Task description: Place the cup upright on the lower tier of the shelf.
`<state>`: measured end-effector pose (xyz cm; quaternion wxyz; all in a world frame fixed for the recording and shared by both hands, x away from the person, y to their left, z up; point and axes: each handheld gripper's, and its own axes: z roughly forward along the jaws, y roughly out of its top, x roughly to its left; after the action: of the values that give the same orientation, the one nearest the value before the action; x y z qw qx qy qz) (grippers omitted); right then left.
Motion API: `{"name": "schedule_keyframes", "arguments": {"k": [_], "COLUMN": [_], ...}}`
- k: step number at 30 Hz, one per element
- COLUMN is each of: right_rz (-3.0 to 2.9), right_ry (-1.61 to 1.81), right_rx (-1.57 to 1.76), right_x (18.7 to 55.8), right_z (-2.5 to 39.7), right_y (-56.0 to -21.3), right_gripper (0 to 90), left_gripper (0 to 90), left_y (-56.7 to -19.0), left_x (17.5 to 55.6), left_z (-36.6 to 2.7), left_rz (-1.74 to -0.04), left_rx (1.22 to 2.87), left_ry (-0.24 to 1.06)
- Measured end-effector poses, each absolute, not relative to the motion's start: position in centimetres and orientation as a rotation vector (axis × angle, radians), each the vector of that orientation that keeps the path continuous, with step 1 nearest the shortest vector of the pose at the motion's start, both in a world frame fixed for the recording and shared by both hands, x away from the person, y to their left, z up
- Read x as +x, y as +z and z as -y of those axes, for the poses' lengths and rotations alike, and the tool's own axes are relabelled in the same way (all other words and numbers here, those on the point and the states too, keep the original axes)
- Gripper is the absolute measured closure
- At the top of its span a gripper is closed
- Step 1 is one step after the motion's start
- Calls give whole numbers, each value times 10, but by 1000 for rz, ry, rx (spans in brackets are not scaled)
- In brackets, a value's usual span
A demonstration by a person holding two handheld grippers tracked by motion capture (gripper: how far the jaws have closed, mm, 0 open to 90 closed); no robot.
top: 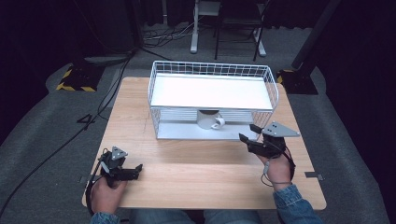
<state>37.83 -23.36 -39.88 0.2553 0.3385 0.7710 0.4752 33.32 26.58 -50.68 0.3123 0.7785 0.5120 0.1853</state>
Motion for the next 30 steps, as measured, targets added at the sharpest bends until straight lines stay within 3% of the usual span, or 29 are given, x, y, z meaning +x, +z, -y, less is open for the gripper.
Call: {"name": "schedule_keyframes", "arguments": {"k": [18, 30], "right_rz": [-2112, -2177], "right_ry": [1211, 1095], "right_rx": [1153, 1250], "right_x": [368, 365], "right_z": [295, 318], "right_y": [-414, -441], "right_gripper": [176, 159], "left_gripper": [38, 38], "left_y": [-507, -507], "left_x": [333, 333], "left_z": [-266, -266], "left_rz": [-1351, -1351], "left_rx": [2054, 2054], "left_ry": [489, 489]}}
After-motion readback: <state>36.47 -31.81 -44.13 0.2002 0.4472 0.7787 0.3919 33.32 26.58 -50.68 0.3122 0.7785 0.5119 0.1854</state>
